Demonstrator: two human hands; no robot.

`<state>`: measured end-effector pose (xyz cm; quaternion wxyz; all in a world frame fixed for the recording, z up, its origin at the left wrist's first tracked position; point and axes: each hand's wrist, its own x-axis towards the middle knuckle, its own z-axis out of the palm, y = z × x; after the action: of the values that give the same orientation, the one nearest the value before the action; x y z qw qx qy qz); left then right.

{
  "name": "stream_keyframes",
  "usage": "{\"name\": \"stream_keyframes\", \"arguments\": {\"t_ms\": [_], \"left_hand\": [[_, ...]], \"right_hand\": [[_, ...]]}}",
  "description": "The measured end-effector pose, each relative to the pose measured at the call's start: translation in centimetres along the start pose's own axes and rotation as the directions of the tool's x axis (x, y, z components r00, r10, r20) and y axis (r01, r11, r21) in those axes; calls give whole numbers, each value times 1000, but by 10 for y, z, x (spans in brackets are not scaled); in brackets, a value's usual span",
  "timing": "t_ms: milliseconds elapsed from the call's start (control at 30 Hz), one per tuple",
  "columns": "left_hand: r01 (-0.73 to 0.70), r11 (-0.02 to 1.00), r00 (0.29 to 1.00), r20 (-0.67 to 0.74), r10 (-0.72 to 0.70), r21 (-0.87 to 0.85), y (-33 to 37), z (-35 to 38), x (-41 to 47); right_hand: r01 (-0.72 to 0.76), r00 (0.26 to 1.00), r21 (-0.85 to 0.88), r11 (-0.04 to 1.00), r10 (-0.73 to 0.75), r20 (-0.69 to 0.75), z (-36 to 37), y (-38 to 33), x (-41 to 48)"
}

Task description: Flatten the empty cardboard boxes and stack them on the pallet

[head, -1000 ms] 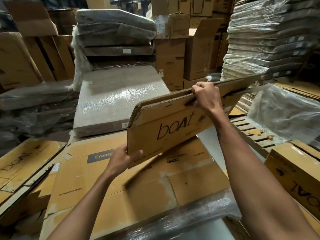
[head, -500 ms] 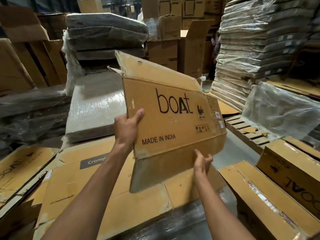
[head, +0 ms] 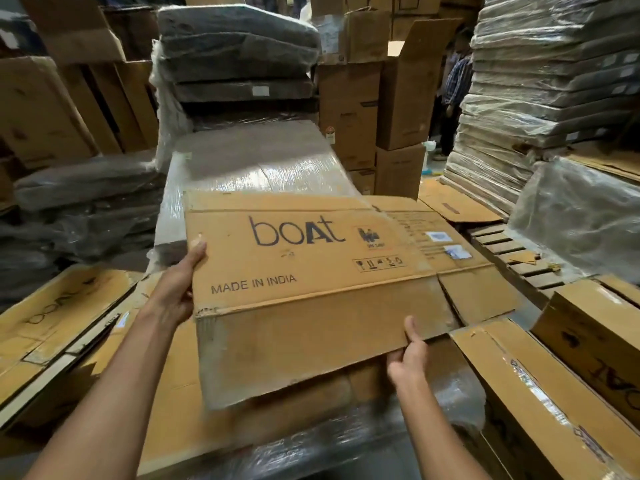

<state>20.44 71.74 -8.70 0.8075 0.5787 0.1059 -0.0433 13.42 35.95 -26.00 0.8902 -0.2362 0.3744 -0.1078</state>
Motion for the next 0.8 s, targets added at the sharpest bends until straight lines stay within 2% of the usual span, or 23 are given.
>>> {"name": "stream_keyframes", "arguments": {"t_ms": [67, 100, 133, 167, 200, 267, 300, 333, 367, 433, 467, 533, 600, 667, 800], "left_hand": [[81, 986, 990, 127, -62, -143, -42, -45, -5], [35, 983, 990, 137, -10, -182, -72, -66, -10], [97, 972, 980, 191, -56, -214, -102, -88, -16], [260, 920, 928, 341, -153, -292, -142, -111, -19], [344, 884, 902, 374, -217, -318, -179, -118, -31], [318, 897, 938, 241, -250, -307, -220, -94, -58], [337, 888, 935, 225, -275, -313, -224, -78, -67], [353, 842, 931, 242, -274, -408, -230, -61, -73], [331, 829, 943, 202, -266, -451, -228, -42, -84], [324, 796, 944, 225, -240, -511, -217, -1, -94], [306, 776, 952, 171, -254, -551, -211, 14, -92], [200, 790, 963, -31, -266, -579, -201, 26, -82], [127, 797, 953, -149, -262, -590, -195, 24, -75], [95, 812, 950, -190, -246, -576, -189, 10, -75], [20, 829, 935, -282, -213, -559, -192, -50, -76]], "right_hand": [[-11, 995, -60, 998, 6, -96, -9, 14, 0], [-15, 990, -84, 996, 4, -138, -13, 21, 1], [-17, 986, -101, 995, 0, -166, -15, 26, 1], [-19, 985, -120, 993, -3, -174, -16, 30, -1], [-16, 986, -131, 991, -7, -168, -13, 33, -3], [-1, 992, -174, 985, -21, -127, -1, 35, -8], [17, 994, -208, 978, -39, -102, 8, 35, -10], [42, 995, -250, 967, -63, -74, 18, 35, -13], [69, 995, -296, 953, -86, -45, 28, 36, -15], [114, 993, -367, 923, -114, 21, 45, 39, -20], [127, 992, -379, 916, -120, 42, 50, 43, -22], [104, 994, -366, 925, -89, 59, 55, 52, -25], [63, 995, -336, 940, -35, 89, 51, 61, -24], [34, 996, -326, 945, -5, 91, 43, 65, -20], [59, 998, -359, 931, -45, 47, 20, 54, -10]]}}
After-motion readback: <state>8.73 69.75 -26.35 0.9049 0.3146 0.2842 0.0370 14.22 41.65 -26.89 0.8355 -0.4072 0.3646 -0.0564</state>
